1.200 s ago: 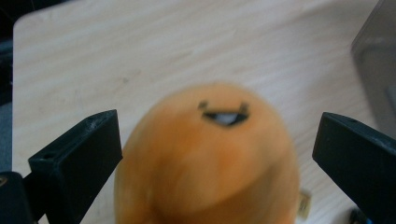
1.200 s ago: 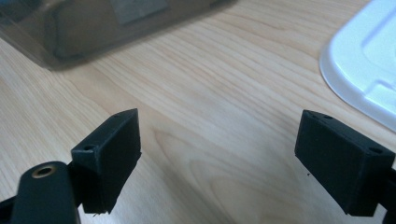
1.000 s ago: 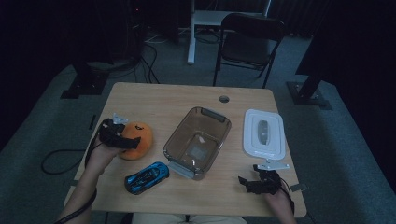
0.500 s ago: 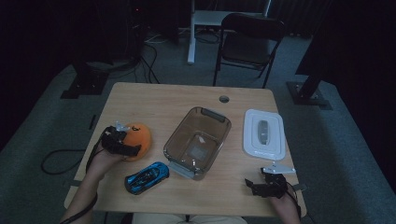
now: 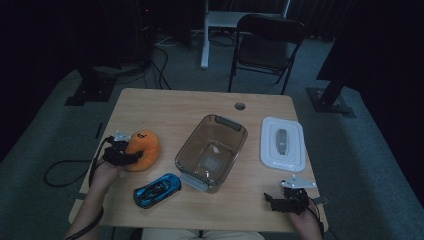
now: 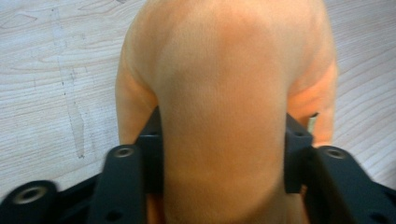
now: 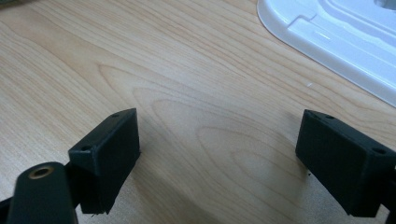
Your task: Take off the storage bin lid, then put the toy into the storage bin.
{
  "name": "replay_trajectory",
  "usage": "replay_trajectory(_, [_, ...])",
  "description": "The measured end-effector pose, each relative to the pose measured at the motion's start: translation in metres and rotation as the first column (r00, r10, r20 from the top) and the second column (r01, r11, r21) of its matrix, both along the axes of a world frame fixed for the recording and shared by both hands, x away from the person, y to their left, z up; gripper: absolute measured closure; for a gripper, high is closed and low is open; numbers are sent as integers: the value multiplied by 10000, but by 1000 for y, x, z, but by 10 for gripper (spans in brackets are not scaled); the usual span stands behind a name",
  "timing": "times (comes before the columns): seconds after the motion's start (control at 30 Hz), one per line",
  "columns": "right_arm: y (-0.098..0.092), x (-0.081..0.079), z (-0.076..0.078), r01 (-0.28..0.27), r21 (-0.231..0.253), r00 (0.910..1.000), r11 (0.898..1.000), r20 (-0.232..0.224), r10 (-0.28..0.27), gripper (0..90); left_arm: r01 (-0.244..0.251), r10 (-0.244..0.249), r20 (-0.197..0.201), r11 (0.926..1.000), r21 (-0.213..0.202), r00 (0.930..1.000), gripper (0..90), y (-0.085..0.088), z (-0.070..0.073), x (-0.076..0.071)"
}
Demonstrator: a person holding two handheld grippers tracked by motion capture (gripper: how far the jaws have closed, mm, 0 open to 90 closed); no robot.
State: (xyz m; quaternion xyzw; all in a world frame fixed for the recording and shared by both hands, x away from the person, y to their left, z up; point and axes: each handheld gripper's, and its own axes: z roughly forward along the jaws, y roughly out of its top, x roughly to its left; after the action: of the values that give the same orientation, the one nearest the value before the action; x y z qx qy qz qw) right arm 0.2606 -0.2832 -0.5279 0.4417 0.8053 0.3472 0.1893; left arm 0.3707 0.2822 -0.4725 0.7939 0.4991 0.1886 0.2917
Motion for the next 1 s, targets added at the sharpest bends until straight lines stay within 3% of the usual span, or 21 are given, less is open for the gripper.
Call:
replay_trajectory(0.27, [0, 0, 0, 2, 6, 10000, 10000, -2, -2, 131, 79, -78, 31, 9996, -262, 10000, 629, 2, 13, 3])
replay_trajectory(0.47, [0, 0, 0, 37, 42, 10000, 10000, -21, -37, 132, 70, -68, 178, 9999, -93, 9998, 638, 0, 24, 6])
replay_trajectory(0.73, [0, 0, 0, 171, 45, 9998, 9998, -35, -171, 132, 400, -389, 624, 9991, -165, 9973, 639, -7, 52, 7])
replay_trajectory(1.0, [0, 0, 0, 174, 41, 9998, 9998, -34, -174, 132, 911, -882, 1054, 9956, -223, 9905, 639, -21, 80, 9])
